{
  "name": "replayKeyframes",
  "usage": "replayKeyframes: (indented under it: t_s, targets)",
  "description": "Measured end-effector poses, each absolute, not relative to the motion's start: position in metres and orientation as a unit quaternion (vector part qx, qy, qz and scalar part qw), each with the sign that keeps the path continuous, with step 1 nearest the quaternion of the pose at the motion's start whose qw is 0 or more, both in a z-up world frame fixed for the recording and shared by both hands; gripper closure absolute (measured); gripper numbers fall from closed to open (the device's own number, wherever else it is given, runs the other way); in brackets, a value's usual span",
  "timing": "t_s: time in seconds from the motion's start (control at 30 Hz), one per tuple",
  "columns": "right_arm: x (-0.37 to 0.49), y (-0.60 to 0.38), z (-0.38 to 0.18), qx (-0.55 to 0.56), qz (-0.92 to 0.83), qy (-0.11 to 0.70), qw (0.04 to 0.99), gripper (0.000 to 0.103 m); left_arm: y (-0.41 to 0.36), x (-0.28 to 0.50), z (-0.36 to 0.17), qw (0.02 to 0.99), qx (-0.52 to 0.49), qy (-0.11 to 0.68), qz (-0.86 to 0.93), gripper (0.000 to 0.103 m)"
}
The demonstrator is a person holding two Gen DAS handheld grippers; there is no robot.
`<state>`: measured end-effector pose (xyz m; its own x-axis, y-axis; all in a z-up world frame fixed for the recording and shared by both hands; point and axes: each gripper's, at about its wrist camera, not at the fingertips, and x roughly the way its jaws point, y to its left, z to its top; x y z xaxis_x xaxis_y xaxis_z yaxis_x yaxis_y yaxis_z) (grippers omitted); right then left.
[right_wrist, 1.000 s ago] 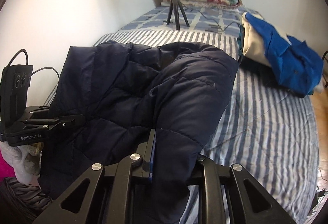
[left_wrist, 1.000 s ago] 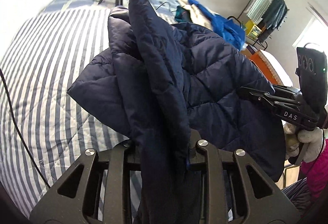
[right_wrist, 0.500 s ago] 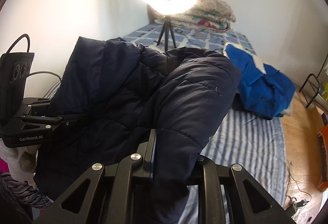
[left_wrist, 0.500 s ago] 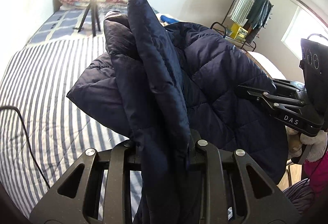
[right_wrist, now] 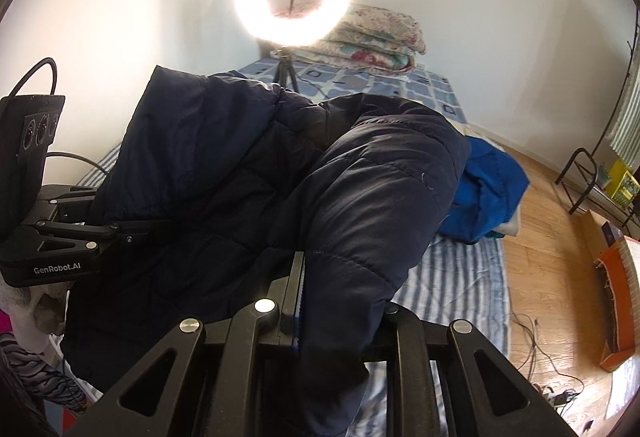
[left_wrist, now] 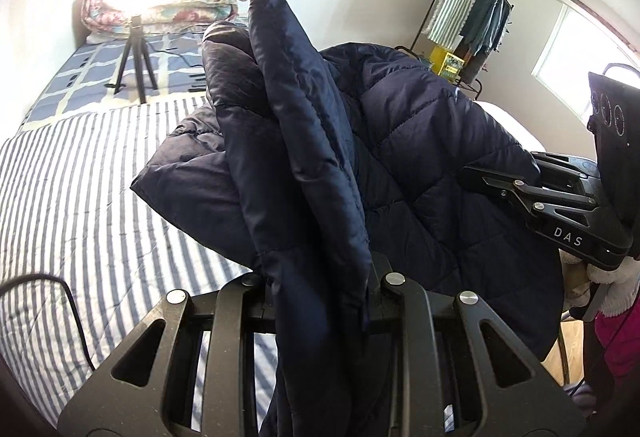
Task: Fold large clothes
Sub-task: 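Lift the folded jacket and carry it onto the blue and cream clothes stack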
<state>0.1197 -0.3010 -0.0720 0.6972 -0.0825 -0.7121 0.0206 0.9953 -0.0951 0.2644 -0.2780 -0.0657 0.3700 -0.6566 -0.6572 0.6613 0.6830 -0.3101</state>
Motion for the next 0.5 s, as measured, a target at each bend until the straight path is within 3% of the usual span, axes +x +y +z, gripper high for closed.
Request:
replayKeyframes:
  t_s: [0.5]
  targets:
    - [0.164,-0.392,-0.048,-0.029,-0.06,0.359,0.931,0.087,-0.37,0.332,-0.045,0.821,0.006,0.37,-0.435,0.079]
